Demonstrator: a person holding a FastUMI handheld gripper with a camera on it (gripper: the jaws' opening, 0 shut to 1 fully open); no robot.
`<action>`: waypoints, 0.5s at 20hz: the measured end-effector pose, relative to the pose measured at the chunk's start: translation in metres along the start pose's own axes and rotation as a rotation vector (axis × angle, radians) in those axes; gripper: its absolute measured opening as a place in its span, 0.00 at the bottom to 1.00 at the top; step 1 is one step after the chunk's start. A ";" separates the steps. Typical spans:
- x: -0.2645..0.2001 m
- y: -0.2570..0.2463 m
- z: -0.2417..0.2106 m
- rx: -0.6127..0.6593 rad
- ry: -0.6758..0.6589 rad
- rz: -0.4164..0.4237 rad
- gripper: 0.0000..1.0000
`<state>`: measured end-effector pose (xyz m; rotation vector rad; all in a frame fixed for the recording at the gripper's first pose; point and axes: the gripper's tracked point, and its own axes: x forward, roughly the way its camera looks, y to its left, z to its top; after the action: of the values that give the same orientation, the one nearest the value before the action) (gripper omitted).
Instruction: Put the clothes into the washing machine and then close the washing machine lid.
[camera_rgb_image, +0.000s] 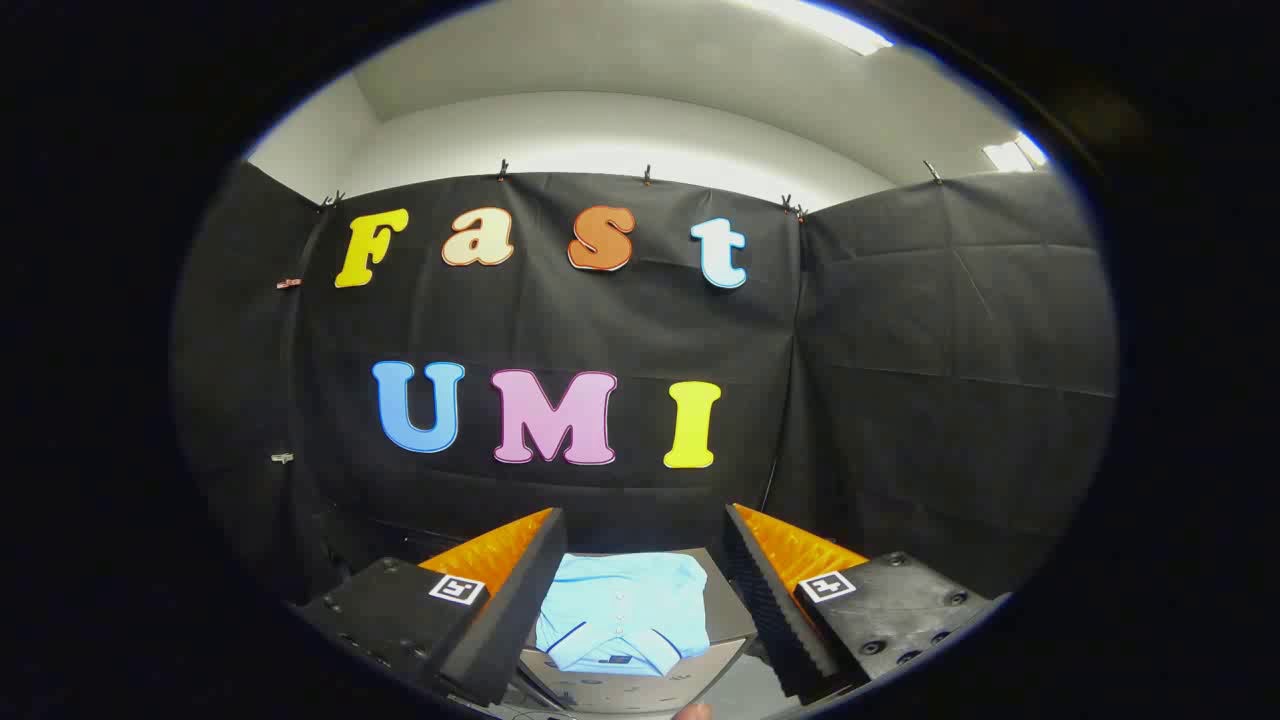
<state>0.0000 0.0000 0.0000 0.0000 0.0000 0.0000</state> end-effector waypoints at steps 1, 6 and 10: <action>0.000 -0.001 -0.001 -0.001 0.002 0.003 0.98; 0.000 -0.004 -0.001 0.013 0.008 0.008 0.98; -0.002 -0.004 -0.002 0.000 0.008 0.007 0.98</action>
<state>-0.0019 -0.0043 -0.0024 -0.0002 0.0075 0.0071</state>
